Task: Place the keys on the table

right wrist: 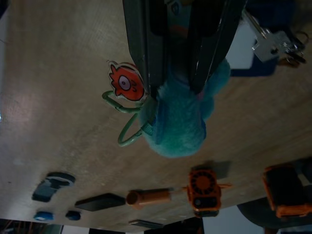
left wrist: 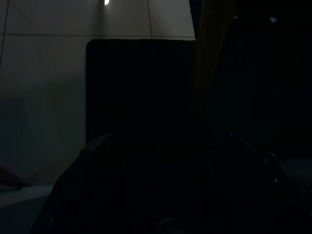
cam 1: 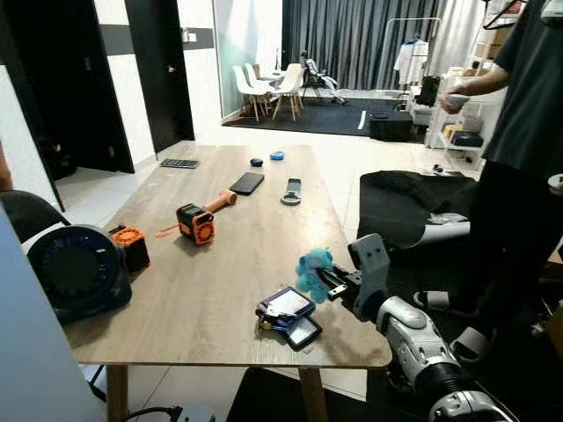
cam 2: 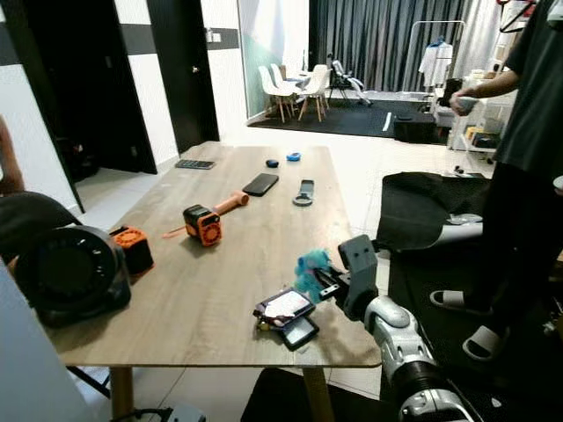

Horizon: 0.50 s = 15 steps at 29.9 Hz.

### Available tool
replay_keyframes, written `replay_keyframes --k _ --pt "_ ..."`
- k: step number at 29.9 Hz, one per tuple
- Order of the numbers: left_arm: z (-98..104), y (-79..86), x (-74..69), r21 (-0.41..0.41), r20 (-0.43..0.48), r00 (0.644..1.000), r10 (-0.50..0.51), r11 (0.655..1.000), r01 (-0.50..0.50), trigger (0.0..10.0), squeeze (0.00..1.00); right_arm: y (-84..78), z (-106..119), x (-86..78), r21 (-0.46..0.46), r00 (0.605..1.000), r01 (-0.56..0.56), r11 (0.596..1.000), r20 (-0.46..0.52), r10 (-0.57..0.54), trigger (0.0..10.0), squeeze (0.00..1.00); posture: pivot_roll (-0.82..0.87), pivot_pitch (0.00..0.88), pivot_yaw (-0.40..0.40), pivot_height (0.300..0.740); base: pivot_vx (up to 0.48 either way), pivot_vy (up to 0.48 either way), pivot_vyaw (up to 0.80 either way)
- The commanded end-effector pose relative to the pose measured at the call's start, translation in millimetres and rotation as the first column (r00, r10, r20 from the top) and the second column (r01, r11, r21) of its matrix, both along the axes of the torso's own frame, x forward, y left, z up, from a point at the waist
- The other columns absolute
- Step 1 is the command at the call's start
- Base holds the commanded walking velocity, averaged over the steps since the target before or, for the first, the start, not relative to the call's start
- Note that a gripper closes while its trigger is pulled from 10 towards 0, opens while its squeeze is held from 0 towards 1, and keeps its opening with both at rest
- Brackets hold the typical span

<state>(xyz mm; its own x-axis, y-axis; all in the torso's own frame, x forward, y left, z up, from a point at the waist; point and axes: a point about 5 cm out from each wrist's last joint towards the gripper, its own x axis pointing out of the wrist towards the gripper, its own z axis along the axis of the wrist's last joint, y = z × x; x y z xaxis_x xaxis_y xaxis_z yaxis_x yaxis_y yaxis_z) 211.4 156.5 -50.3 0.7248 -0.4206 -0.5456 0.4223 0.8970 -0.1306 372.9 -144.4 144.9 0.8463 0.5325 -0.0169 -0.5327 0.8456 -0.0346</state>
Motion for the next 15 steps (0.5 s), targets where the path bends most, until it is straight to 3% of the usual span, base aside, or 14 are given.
replay_keyframes --k 1,9,10,14,15 --pt "-1.7 1.2 -2.4 0.006 -0.011 1.000 0.004 1.000 -0.004 10.0 0.00 5.4 1.3 0.5 -0.007 1.000 -0.018 1.000 0.001 0.018 10.0 0.00 0.06 0.000 0.015 0.740 0.000 0.000 0.00" --pt "-0.9 0.4 -0.7 0.006 -0.009 1.000 0.002 1.000 -0.002 10.0 0.00 10.2 -1.1 -1.0 -0.002 0.998 -0.057 0.998 -0.014 0.057 10.0 0.05 0.06 0.000 0.016 0.740 0.000 0.000 0.00" --pt "-0.6 0.2 -0.2 0.007 -0.008 1.000 0.001 1.000 -0.001 10.0 0.00 10.6 -2.1 -1.5 0.000 0.998 -0.065 0.998 -0.021 0.065 10.0 1.00 0.06 0.000 0.016 0.740 0.000 0.000 0.00" --pt "-0.9 0.4 -0.2 0.010 -0.011 1.000 0.001 1.000 -0.001 10.0 0.00 8.1 -2.7 -1.6 -0.007 0.999 -0.049 0.999 -0.016 0.049 10.0 1.00 0.06 0.000 0.015 0.740 0.000 0.000 0.00" --pt "-1.3 0.7 -0.6 0.011 -0.013 1.000 0.001 1.000 -0.001 10.0 0.00 7.0 -2.4 -1.2 -0.005 0.999 -0.038 0.999 -0.013 0.038 10.0 0.56 0.06 0.000 0.015 0.740 0.000 0.000 0.00"
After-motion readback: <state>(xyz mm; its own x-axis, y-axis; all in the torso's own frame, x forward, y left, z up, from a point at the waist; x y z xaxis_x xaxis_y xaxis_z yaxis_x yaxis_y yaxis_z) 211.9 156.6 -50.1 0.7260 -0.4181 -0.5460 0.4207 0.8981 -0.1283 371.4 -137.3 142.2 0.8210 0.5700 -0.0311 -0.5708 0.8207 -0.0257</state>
